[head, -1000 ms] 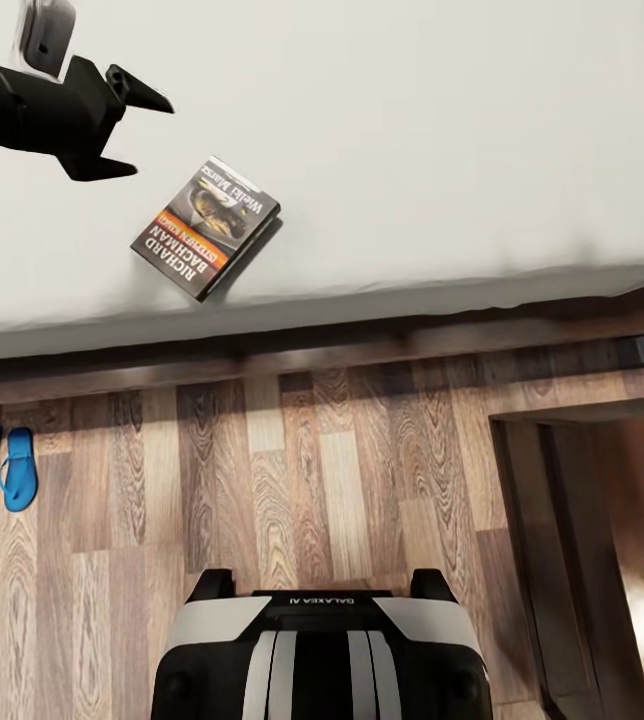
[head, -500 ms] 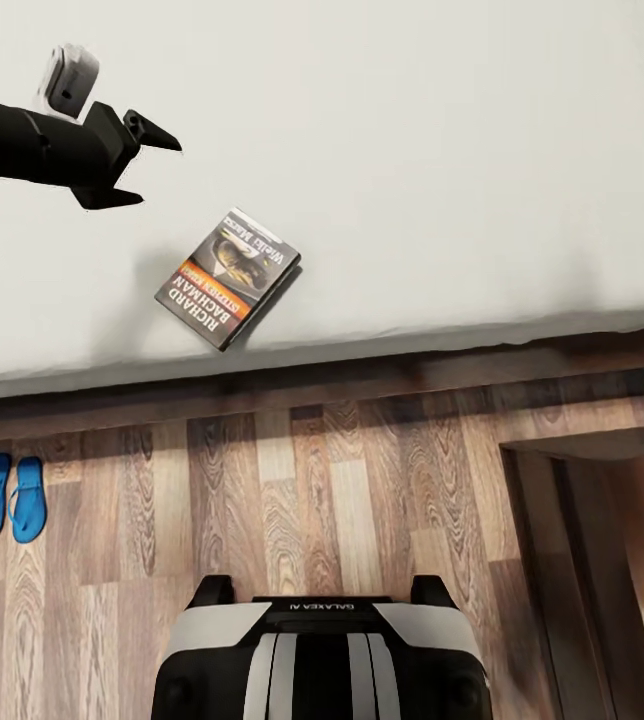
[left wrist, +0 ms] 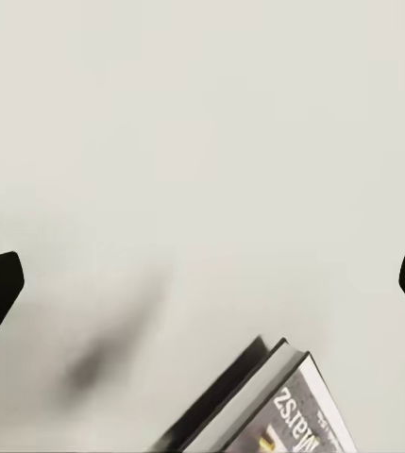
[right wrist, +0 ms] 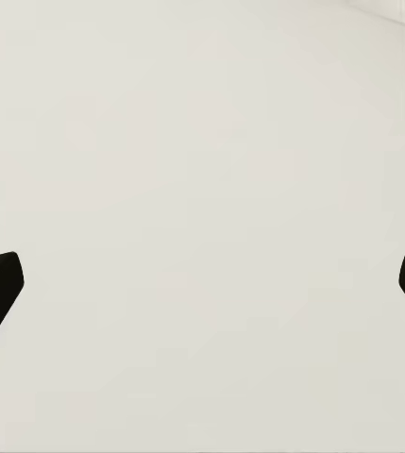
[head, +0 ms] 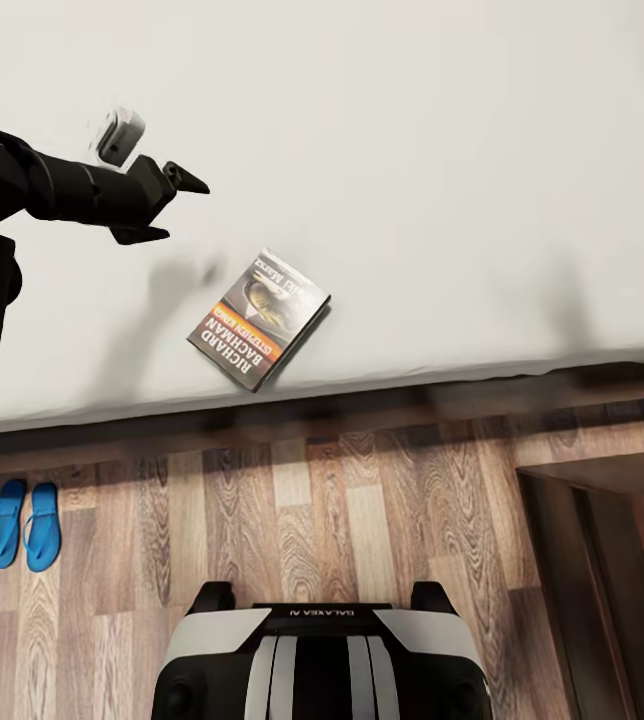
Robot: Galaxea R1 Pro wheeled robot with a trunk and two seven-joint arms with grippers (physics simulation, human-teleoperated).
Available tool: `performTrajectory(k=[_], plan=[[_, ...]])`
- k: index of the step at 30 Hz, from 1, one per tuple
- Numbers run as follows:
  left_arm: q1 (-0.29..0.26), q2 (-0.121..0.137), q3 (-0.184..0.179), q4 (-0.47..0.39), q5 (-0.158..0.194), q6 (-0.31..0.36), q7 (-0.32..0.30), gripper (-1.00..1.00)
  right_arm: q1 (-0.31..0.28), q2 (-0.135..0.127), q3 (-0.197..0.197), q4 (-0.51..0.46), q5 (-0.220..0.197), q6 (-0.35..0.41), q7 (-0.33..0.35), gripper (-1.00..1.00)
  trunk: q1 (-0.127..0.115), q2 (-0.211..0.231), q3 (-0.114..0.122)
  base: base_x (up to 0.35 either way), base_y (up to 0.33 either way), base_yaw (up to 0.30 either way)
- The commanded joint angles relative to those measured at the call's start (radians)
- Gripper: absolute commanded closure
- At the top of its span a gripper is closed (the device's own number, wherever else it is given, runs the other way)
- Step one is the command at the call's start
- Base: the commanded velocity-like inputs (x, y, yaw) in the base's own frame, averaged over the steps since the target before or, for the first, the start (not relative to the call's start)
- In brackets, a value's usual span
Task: In the bedroom, move the book from the bed onto either nightstand, and place the two sandals side by side next to the bed.
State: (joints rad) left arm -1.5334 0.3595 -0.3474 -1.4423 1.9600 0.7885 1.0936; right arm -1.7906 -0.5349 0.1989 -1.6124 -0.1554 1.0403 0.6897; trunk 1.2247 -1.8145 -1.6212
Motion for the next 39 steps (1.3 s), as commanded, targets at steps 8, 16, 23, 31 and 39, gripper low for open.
performTrajectory(k=[8, 16, 23, 31, 39], plan=[[0.019, -0.061, 0.002, 0.002, -0.036, 0.0, 0.008, -1.0, -0.001, 0.005, 0.007, 0.0, -0.002, 0.007, -0.005, -1.0, 0.0, 0.0, 0.013, 0.008, 0.007, 0.0], [0.021, -0.076, 0.005, 0.003, -0.042, -0.001, 0.008, -1.0, -0.001, 0.008, 0.01, 0.0, -0.001, 0.007, -0.006, -1.0, 0.0, 0.0, 0.025, 0.0, 0.0, 0.0], [0.024, -0.09, 0.0, 0.024, -0.045, -0.008, 0.007, -1.0, -0.001, 0.013, 0.011, 0.0, -0.001, 0.007, -0.006, -1.0, 0.0, 0.0, 0.037, 0.0, 0.0, 0.0], [0.043, -0.11, -0.001, 0.056, -0.05, -0.009, 0.006, -1.0, -0.001, 0.015, 0.01, 0.0, 0.001, 0.007, -0.006, -1.0, 0.0, 0.0, 0.05, 0.0, 0.0, 0.0], [0.052, -0.116, -0.002, 0.063, -0.067, -0.009, 0.006, -1.0, -0.001, 0.015, 0.01, 0.0, 0.002, 0.007, -0.006, -1.0, 0.0, 0.0, 0.063, 0.0, 0.0, 0.0]])
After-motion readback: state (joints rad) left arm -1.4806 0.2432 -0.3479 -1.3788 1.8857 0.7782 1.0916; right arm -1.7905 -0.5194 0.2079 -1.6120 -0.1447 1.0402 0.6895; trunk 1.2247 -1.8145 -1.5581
